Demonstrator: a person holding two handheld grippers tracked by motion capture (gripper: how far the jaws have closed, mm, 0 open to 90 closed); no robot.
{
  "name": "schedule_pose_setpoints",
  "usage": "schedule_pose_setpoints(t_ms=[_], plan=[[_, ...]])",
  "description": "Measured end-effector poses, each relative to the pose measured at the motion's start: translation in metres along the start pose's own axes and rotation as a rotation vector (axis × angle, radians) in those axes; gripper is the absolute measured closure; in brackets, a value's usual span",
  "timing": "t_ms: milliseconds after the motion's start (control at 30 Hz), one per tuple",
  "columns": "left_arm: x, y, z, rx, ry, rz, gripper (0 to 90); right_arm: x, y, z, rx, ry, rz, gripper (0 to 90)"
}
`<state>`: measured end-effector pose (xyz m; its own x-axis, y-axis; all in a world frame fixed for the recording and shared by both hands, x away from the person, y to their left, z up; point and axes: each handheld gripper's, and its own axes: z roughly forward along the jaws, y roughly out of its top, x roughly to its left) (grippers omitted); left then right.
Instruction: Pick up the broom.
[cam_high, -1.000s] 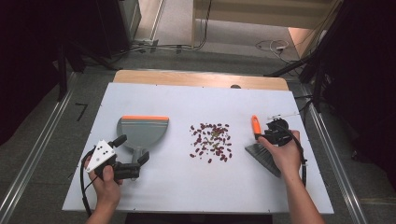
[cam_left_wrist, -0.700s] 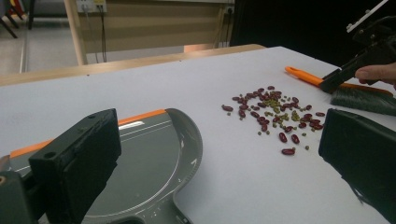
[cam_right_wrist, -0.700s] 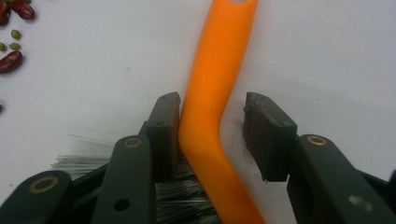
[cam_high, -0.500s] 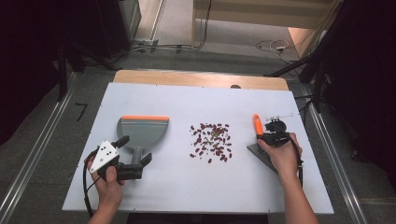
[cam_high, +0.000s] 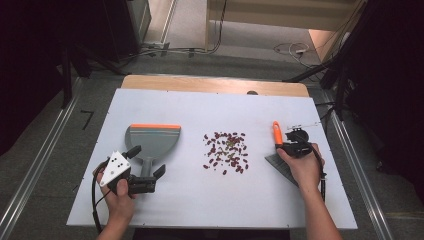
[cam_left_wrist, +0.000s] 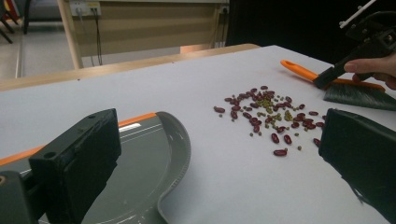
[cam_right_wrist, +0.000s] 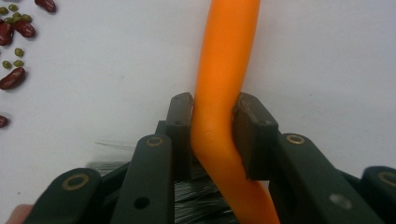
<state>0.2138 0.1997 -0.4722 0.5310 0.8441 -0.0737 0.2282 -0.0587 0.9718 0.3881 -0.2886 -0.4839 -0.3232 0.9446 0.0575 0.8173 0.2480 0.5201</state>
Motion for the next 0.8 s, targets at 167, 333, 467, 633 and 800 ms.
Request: schedule_pose_setpoints(t_ms=[167, 333, 467, 633, 800], plan=[[0.000, -0.001, 0.001, 0.007, -0.005, 0.002, 0.0, 0.003, 0.001, 0.001, 0.006, -0.018, -0.006, 65.6], [0.000, -0.001, 0.001, 0.010, -0.007, 0.005, 0.0, 0.004, 0.002, 0.001, 0.017, -0.027, 0.001, 66.9], [-0.002, 0.000, 0.001, 0.004, -0.009, 0.005, 0.0, 0.001, 0.000, 0.000, -0.001, -0.010, 0.008, 67.5], [-0.003, -0.001, 0.005, 0.013, -0.017, 0.010, 0.0, 0.001, -0.002, 0.000, -0.019, -0.006, 0.012, 67.7], [-0.004, -0.001, 0.006, 0.016, -0.020, 0.013, 0.0, -0.003, -0.007, -0.001, -0.061, 0.033, 0.037, 67.7]])
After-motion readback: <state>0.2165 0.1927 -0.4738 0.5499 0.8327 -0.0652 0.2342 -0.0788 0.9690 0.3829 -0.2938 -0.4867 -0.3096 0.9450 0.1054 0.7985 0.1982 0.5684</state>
